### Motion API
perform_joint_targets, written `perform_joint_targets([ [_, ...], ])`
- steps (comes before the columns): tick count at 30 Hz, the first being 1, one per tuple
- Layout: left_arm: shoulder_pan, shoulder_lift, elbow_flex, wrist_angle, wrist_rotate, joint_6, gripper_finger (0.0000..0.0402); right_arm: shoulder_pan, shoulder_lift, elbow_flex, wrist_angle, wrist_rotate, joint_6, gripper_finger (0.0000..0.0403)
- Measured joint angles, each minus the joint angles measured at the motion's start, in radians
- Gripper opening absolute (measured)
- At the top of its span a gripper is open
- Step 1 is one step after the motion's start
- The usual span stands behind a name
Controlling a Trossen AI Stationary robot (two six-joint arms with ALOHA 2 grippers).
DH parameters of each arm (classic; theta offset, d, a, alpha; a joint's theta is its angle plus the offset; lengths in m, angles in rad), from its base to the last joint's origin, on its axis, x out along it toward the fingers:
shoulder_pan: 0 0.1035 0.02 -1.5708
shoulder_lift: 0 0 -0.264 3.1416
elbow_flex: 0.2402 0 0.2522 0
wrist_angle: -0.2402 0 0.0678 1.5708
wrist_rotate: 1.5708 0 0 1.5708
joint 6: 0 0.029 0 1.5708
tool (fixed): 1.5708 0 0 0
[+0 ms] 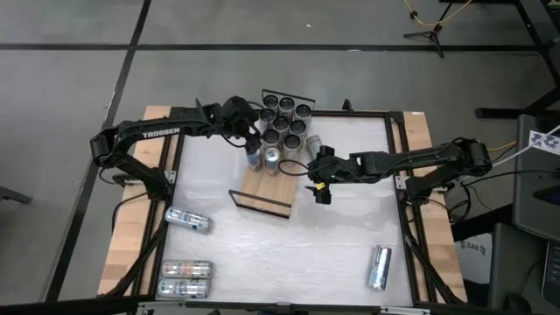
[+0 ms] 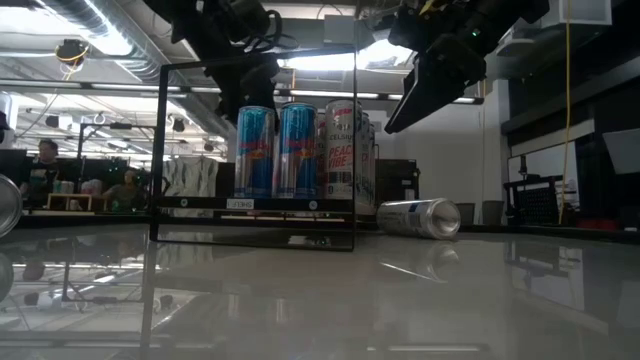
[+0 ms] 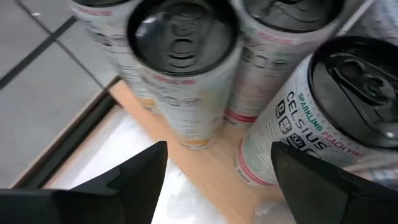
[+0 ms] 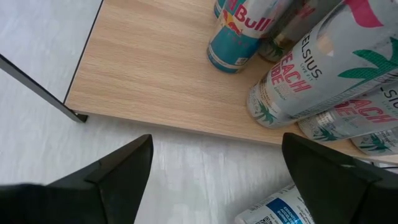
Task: Place canned beverage on shelf
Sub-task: Adjust the pink soda can
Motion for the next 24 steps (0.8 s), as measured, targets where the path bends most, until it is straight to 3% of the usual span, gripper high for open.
perform_joint_targets([
  [15,-0.009,0.046,0.0,0.036,0.057,0.0,0.0286,0.0,0.0,0.0,0.0,0.0,0.0,0.0351],
  [24,-0.008,0.048,0.0,0.027,-0.02,0.002,0.0286,0.0,0.0,0.0,0.0,0.0,0.0,0.0351],
])
